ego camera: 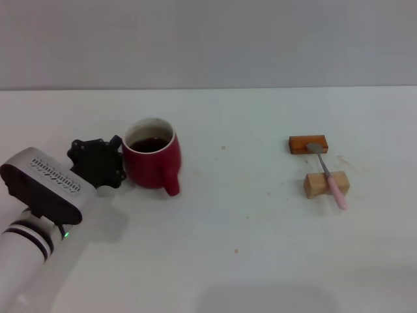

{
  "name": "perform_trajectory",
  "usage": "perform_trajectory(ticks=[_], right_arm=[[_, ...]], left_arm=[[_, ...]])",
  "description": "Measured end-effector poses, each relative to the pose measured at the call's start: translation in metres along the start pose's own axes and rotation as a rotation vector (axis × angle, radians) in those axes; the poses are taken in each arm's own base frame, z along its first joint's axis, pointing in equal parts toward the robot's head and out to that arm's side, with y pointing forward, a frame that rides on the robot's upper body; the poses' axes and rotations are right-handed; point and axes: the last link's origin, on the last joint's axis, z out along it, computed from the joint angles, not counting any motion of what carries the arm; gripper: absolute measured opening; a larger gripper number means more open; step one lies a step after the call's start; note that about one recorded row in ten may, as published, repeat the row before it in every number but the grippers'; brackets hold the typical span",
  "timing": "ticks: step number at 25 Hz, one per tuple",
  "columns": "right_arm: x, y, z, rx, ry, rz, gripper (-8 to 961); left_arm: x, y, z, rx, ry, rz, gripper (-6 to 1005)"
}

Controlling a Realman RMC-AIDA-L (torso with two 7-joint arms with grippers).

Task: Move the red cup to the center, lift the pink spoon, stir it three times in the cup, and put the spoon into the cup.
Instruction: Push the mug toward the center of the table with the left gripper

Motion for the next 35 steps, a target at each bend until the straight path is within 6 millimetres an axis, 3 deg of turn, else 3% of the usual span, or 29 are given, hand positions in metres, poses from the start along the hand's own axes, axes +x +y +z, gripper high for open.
perform_trajectory(ticks=[28,35], right_arm=[[0.001,0.002,-0.002,-0.015,0.013,0.003,559],[0.001,0.002,-0.002,-0.019,0.012,0.0,559]], left_arm=[[0.036,0.053,0.01,-0.202,0.104,0.013,41],[0.036,0.054,0.008,-0.199,0.107,0.004,45]])
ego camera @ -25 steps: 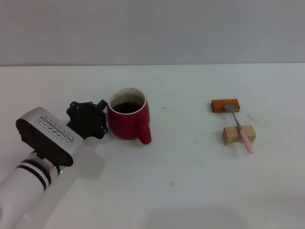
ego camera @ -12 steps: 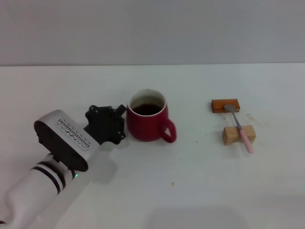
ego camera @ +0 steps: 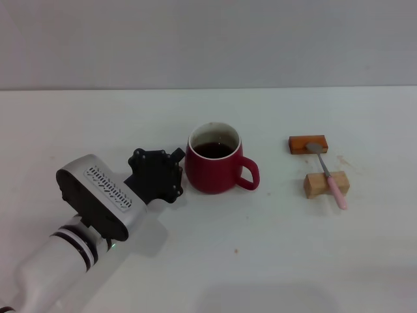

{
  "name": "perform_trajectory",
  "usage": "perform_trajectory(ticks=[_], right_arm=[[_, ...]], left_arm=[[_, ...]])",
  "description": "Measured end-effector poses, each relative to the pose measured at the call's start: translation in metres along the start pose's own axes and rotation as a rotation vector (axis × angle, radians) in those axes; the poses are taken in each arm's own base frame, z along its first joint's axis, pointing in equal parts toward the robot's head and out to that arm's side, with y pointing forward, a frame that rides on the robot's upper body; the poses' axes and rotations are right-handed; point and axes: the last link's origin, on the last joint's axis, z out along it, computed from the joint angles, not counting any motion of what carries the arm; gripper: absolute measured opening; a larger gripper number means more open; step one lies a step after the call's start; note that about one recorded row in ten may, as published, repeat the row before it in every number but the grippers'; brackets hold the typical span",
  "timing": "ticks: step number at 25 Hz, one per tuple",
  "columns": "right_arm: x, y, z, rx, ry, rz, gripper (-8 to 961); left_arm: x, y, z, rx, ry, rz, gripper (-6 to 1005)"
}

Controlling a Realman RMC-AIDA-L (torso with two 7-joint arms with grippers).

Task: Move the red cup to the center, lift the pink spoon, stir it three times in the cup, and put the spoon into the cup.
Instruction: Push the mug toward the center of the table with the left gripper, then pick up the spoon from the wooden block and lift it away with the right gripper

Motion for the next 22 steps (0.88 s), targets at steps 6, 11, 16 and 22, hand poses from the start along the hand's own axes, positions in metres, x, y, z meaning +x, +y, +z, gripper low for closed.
perform_trajectory(ticks=[6,11,16,22], right_arm=[[0.001,0.004,-0.002,-0.026,0.008,0.009,559],[0.003,0.012,-0.004,-0.081,0.027,0.019,559],[0.006,0.028,-0.006,-0.174,0.048,0.05,559],[0.013,0.044,-0.005,-0.265,0.091,0.078,559]], left_arm=[[-0.009,-0.015,-0.016,0.144,-0.002,-0.106,49],[-0.014,-0.042,-0.055,0.368,0.114,-0.257,52],[-0.03,-0.063,-0.091,0.51,0.167,-0.391,55],[-0.046,-0.078,-0.111,0.648,0.133,-0.441,59]])
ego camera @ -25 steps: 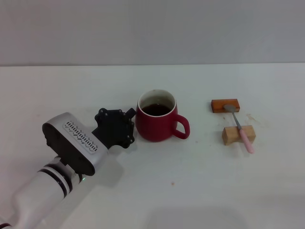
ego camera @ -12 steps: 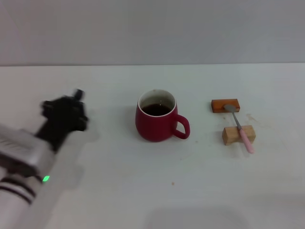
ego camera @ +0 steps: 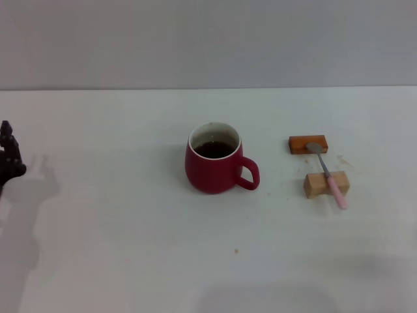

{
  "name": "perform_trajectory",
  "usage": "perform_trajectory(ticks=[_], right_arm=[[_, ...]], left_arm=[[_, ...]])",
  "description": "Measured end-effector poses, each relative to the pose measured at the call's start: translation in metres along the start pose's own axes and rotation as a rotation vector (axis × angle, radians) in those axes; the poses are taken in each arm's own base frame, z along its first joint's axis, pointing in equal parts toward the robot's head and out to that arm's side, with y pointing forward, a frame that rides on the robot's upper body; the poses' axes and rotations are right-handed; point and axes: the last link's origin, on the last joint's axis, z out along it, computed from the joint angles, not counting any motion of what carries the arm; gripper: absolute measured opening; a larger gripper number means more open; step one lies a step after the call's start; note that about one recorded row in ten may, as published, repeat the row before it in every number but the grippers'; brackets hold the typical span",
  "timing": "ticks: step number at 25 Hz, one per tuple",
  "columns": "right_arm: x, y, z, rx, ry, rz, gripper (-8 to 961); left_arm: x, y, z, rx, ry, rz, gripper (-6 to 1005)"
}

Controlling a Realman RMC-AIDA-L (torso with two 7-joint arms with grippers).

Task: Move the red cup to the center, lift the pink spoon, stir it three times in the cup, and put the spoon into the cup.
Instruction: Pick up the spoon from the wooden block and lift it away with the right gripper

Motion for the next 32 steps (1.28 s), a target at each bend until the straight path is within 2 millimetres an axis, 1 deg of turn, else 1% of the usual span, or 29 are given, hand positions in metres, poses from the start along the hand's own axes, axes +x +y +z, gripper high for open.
perform_trajectory(ticks=[1,4,6,7,11,12,13,14,16,20,26,32], right_arm=[[0.004,0.005,0.002,-0.031,0.02,0.014,559],[0.008,0.01,0.005,-0.05,0.044,0.025,559],[0.015,0.016,0.009,-0.078,0.088,0.039,559],[0.015,0.016,0.009,-0.078,0.088,0.039,559],[0.026,0.023,0.016,-0.113,0.152,0.045,560],[0.026,0.023,0.016,-0.113,0.152,0.045,560],[0.031,0.027,0.019,-0.122,0.181,0.052,560],[0.031,0.027,0.019,-0.122,0.181,0.052,560],[0.037,0.03,0.023,-0.132,0.22,0.058,560],[0.041,0.033,0.024,-0.139,0.245,0.062,560],[0.051,0.042,0.028,-0.164,0.312,0.077,560],[0.057,0.049,0.031,-0.191,0.353,0.086,560]], left_arm=[[0.0,-0.001,0.0,0.005,-0.003,-0.001,60],[-0.001,-0.003,0.001,0.005,-0.005,0.001,188],[-0.001,-0.002,0.004,0.001,-0.013,0.005,273],[-0.001,-0.002,0.004,0.001,-0.013,0.005,315],[-0.002,0.0,0.008,-0.005,-0.027,0.01,481],[-0.002,0.0,0.008,-0.006,-0.028,0.01,504],[-0.002,0.001,0.009,-0.007,-0.029,0.01,526],[-0.002,0.001,0.009,-0.007,-0.029,0.011,549],[-0.002,0.0,0.01,-0.007,-0.029,0.013,594],[-0.002,0.0,0.01,-0.008,-0.03,0.014,685],[-0.002,0.0,0.01,-0.011,-0.03,0.015,852],[-0.002,0.001,0.009,-0.014,-0.031,0.016,852]])
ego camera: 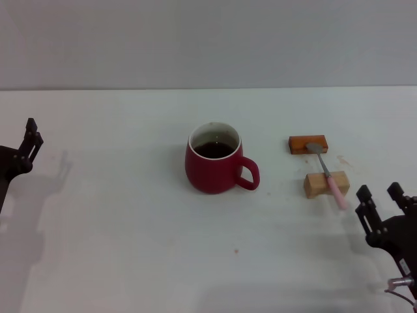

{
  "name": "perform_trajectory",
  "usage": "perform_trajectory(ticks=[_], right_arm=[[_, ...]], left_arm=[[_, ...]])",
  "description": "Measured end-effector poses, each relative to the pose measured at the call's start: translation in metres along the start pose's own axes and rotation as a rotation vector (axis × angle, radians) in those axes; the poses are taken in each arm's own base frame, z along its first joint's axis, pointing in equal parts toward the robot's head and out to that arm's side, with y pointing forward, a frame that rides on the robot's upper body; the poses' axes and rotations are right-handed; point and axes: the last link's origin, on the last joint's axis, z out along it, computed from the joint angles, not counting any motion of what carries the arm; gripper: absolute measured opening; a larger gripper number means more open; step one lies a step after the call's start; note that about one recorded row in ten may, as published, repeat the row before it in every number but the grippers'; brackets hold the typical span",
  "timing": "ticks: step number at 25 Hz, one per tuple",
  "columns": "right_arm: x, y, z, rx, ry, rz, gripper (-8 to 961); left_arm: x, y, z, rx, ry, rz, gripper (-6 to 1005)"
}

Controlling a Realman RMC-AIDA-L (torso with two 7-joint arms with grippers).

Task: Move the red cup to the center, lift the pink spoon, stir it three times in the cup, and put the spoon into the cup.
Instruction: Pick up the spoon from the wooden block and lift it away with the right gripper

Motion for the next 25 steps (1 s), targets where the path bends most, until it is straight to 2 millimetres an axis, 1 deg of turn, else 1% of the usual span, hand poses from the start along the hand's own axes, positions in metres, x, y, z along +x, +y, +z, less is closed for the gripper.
perform_trajectory(ticks=[9,16,25], right_arm=[[0.009,0.004,0.01,-0.014,0.076,0.003,543],[0.01,0.005,0.014,-0.024,0.086,0.003,523],[0.012,0.009,0.025,-0.047,0.122,-0.003,497]], left_arm=[[0.0,0.001,-0.001,-0.005,-0.001,-0.003,852],[-0.001,-0.001,-0.003,-0.001,0.001,-0.007,851],[0.0,0.0,-0.003,-0.004,0.004,-0.007,851]])
